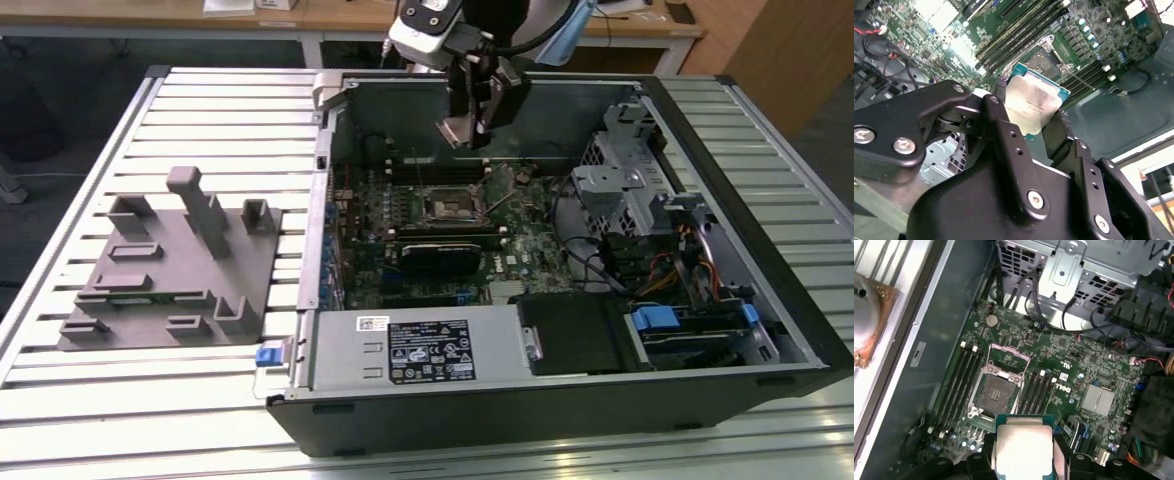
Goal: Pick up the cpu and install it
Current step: 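Place the cpu into insertion slot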
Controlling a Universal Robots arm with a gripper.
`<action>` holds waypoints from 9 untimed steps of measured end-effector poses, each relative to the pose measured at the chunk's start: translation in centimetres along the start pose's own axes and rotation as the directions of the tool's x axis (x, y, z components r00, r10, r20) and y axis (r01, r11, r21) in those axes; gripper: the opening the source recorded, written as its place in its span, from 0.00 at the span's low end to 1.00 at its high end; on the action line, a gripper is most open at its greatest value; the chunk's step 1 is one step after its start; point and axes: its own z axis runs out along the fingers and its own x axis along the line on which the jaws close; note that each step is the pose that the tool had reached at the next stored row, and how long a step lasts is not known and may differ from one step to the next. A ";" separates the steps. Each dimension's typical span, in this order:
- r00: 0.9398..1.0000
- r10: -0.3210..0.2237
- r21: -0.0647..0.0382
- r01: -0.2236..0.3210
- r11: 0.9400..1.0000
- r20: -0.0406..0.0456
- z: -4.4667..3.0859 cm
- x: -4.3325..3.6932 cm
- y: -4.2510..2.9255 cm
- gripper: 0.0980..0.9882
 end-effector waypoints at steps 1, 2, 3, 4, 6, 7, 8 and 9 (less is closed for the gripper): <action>1.000 0.010 0.000 -0.010 1.000 0.001 0.06 0.00 0.00 0.50; 1.000 0.021 0.000 -0.021 1.000 0.001 0.14 0.01 0.00 0.50; 0.999 0.032 -0.001 -0.032 0.999 0.002 0.24 0.01 -0.01 0.50; 0.999 0.044 -0.001 -0.044 0.999 0.002 0.32 0.02 -0.01 0.50; 0.998 0.064 -0.002 -0.064 0.998 0.003 0.43 0.05 0.00 0.50; 0.997 0.073 -0.002 -0.073 0.997 0.004 0.48 0.05 0.01 0.50; 0.997 0.081 -0.002 -0.081 0.997 0.004 0.55 0.07 0.01 0.50; 0.996 0.092 -0.002 -0.092 0.996 0.005 0.61 0.07 0.01 0.50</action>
